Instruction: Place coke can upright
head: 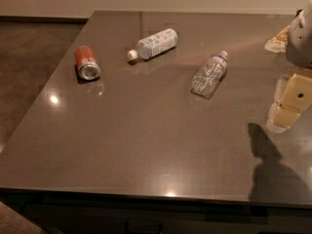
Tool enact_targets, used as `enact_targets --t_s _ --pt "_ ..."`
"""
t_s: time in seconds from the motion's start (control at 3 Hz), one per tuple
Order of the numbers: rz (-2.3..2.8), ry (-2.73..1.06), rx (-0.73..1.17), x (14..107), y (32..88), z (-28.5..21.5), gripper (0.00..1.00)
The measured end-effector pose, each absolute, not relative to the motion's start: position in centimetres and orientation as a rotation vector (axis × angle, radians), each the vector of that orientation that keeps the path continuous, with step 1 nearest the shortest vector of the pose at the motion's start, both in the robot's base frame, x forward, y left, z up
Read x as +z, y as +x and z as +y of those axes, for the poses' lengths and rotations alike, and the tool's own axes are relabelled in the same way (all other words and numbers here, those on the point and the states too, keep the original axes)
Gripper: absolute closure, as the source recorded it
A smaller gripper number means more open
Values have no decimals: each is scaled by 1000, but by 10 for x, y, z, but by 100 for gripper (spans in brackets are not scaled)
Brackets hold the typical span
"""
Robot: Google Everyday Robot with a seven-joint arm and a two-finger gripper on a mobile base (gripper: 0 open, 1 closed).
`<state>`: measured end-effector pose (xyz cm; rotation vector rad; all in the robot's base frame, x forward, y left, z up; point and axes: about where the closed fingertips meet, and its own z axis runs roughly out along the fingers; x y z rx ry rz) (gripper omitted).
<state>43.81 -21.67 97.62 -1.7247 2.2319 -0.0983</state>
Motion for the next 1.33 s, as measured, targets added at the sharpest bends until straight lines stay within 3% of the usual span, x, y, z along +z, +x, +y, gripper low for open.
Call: enact_targets --t_s 0.33,0.67,1.0,1.33 --pt "2232 -1725 -99 976 438 -217 0" --pt "2257 -1760 -77 971 452 -187 0" --pt "2287 -1789 -36 955 484 -117 0" --pt "2312 -1777 -18 946 500 -84 0"
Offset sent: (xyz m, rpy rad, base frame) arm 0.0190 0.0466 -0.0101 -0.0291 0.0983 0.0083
